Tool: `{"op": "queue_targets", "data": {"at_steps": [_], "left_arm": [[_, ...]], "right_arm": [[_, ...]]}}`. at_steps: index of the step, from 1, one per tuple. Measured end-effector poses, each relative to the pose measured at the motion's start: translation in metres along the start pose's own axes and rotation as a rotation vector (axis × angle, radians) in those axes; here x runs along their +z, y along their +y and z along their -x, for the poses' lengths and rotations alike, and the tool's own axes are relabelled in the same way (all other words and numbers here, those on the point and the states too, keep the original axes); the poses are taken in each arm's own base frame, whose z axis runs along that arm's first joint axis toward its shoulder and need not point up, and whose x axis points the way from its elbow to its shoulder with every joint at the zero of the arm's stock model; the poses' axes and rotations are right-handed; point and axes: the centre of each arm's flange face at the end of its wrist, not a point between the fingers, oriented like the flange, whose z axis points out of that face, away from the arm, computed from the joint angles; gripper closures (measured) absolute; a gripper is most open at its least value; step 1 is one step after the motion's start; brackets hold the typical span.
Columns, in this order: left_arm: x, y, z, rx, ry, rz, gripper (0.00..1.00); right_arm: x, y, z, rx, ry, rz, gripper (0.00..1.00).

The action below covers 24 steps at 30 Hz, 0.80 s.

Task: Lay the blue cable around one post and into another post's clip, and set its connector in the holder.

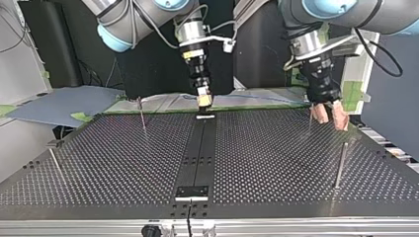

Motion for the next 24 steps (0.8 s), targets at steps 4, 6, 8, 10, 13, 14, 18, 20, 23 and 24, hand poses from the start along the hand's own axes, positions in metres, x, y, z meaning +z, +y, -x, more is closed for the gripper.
{"op": "queue_targets", "data": {"at_steps": [4,6,8,10,13,14,18,20,23,24], "left_arm": [[0.010,0.005,0.006,0.005,0.011,0.003,0.00],[0.014,0.009,0.007,0.006,0.024,0.006,0.00],[0.018,0.014,0.008,0.007,0.035,0.009,0.00],[0.021,0.017,0.009,0.007,0.042,0.011,0.00],[0.028,0.023,0.010,0.006,0.046,0.012,0.00],[0.031,0.025,0.010,0.003,0.045,0.012,0.00],[0.042,0.032,0.013,-0.016,0.037,0.010,0.00],[0.048,0.037,0.015,-0.030,0.030,0.008,0.00],[0.057,0.043,0.019,-0.052,0.017,0.006,0.00],[0.059,0.045,0.021,-0.058,0.011,0.008,0.00]], "right_arm": [[0.004,-0.007,0.003,-0.003,-0.004,-0.008,1.00],[0.007,-0.011,0.006,-0.004,-0.006,-0.013,1.00],[0.010,-0.016,0.005,-0.003,-0.005,-0.019,1.00],[0.013,-0.020,0.000,-0.001,0.000,-0.024,1.00],[0.018,-0.025,-0.010,0.002,0.010,-0.033,1.00],[0.019,-0.027,-0.013,0.003,0.013,-0.036,1.00],[0.025,-0.031,-0.029,0.010,0.031,-0.044,1.00],[0.029,-0.033,-0.038,0.015,0.047,-0.046,1.00],[0.035,-0.036,-0.052,0.025,0.076,-0.048,1.00],[0.037,-0.036,-0.056,0.028,0.085,-0.049,1.00]]}}
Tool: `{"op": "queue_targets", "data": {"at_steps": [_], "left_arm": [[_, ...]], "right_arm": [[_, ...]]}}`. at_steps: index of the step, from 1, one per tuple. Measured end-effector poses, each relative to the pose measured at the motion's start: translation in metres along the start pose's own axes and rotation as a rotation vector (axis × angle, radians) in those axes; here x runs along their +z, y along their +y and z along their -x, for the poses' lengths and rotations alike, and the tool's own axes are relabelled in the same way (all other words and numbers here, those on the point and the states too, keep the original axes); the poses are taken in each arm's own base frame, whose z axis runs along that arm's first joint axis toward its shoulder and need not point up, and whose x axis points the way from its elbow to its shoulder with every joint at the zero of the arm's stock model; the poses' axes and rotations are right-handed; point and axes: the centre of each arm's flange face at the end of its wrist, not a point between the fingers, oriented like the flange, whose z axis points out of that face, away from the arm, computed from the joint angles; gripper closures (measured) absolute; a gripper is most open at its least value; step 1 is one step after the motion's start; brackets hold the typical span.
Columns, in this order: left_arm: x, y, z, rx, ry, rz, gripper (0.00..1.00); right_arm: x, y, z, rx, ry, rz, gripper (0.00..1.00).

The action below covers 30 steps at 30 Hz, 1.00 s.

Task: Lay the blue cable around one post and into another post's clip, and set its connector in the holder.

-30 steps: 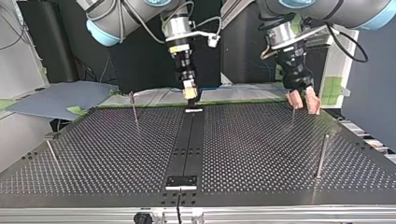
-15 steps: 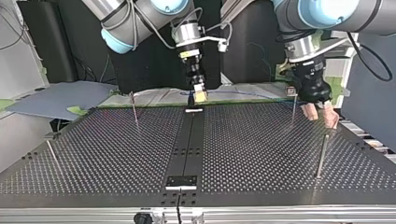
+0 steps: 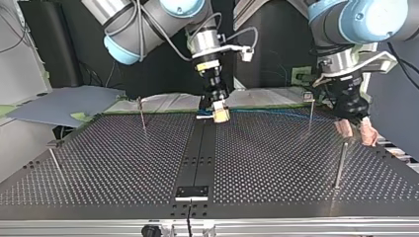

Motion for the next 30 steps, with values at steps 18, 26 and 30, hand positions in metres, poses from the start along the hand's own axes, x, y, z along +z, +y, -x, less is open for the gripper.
{"op": "queue_targets", "data": {"at_steps": [18,26,30], "left_arm": [[0.049,0.017,0.006,-0.131,-0.050,-0.049,0.00],[0.064,0.018,0.021,-0.193,-0.129,-0.058,0.00],[0.069,0.022,0.023,-0.198,-0.139,-0.051,0.00]], "right_arm": [[0.015,-0.009,-0.027,0.018,0.067,-0.034,1.00],[0.016,-0.013,-0.024,0.016,0.067,-0.053,1.00],[0.018,-0.014,-0.019,0.015,0.065,-0.058,1.00]]}}
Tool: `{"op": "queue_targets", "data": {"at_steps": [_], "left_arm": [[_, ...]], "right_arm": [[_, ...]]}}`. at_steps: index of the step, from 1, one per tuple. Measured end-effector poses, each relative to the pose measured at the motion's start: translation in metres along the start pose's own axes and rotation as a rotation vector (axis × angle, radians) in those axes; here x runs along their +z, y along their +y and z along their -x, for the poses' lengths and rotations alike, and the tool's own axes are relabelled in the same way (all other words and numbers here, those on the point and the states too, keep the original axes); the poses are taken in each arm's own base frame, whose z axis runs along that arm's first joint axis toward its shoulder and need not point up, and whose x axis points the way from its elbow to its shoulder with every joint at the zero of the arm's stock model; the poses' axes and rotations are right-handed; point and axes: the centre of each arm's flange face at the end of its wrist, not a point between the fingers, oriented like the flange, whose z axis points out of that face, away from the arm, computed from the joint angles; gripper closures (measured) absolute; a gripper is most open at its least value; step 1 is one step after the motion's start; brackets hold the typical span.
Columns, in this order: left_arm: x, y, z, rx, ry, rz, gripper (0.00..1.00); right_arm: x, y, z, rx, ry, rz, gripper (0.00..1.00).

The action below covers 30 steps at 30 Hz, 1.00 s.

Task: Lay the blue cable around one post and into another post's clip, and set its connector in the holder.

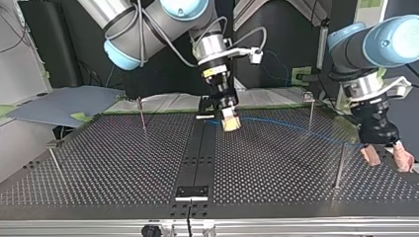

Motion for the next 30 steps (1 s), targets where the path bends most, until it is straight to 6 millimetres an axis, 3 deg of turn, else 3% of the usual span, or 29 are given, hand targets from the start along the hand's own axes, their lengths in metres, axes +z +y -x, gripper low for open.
{"op": "queue_targets", "data": {"at_steps": [6,12,24,30], "left_arm": [[0.009,0.008,-0.012,0.016,0.018,0.003,0.00],[0.024,0.020,-0.031,0.024,0.043,0.000,0.00],[0.043,0.037,-0.031,0.020,0.025,0.009,0.00],[0.048,0.047,-0.046,0.046,0.059,0.013,0.00]], "right_arm": [[0.007,-0.004,0.009,-0.002,-0.010,-0.006,1.00],[0.014,-0.005,0.004,0.001,0.003,-0.008,1.00],[0.019,0.000,0.014,0.003,-0.004,0.001,1.00],[0.022,0.005,0.022,-0.001,-0.016,0.011,1.00]]}}
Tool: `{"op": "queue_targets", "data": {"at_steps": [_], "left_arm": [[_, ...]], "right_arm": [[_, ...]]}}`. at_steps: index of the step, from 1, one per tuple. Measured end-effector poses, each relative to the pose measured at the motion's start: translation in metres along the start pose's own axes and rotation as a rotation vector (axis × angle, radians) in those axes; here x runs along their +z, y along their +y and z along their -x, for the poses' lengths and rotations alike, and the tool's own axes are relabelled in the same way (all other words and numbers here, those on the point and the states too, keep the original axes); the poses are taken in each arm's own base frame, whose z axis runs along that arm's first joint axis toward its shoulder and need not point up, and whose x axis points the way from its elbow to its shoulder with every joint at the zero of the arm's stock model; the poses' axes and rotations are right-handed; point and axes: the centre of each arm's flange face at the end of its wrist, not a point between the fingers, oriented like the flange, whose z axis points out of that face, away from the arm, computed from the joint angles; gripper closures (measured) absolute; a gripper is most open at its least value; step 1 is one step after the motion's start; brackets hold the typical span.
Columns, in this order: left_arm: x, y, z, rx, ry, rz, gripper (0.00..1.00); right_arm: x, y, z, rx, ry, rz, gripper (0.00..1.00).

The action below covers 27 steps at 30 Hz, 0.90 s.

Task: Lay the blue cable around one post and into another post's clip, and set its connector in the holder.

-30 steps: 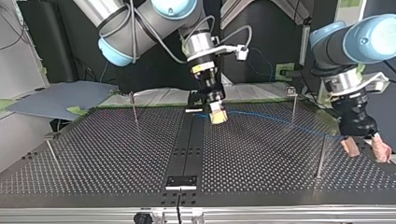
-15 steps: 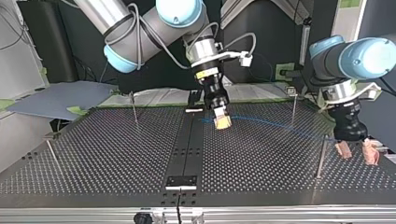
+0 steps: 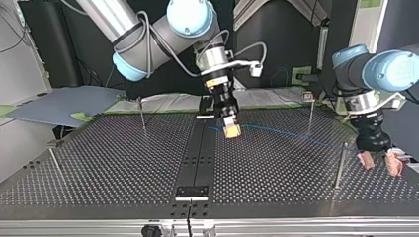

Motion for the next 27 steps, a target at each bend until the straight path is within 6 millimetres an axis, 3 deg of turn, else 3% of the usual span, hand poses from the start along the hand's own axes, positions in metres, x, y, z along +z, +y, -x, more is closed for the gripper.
{"op": "queue_targets", "data": {"at_steps": [8,15,27], "left_arm": [[0.007,0.007,-0.024,0.024,0.057,-0.023,0.00],[0.010,0.010,-0.029,0.023,0.068,-0.028,0.00],[0.022,0.036,-0.063,-0.012,0.104,-0.012,0.00]], "right_arm": [[0.004,0.009,0.008,0.002,-0.010,0.017,1.00],[0.008,0.020,0.024,0.005,-0.037,0.041,1.00],[0.017,0.064,0.045,-0.018,-0.106,0.116,1.00]]}}
